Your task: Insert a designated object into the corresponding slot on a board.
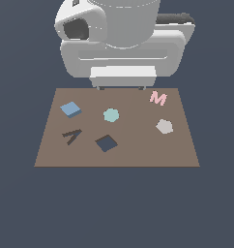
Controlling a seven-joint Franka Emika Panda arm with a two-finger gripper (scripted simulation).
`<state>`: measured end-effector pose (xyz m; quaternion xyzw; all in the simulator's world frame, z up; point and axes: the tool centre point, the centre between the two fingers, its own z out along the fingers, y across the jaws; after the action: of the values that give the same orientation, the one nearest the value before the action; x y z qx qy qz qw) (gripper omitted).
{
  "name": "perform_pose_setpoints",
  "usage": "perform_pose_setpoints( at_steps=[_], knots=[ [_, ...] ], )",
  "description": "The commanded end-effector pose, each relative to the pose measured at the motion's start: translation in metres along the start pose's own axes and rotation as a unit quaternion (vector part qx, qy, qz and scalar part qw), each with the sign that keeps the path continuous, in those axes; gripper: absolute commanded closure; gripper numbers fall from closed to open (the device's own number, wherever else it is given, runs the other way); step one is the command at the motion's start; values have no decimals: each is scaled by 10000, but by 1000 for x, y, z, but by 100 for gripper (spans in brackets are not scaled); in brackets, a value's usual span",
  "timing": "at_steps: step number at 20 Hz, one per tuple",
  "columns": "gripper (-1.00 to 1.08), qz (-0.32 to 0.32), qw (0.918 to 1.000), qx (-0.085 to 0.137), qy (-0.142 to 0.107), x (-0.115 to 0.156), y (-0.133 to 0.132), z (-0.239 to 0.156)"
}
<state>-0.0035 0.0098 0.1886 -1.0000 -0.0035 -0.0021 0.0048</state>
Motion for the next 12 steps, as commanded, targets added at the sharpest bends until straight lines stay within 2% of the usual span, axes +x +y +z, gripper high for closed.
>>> perform_pose_setpoints(
  at_steps=[1, 7, 12],
  knots=[
    [-92, 0, 10000, 0, 0, 0, 0, 0],
    [-92, 182, 9998, -3, 0, 2, 6, 5],
    [-92, 618, 9981, -11, 2, 6, 22, 17]
  ],
)
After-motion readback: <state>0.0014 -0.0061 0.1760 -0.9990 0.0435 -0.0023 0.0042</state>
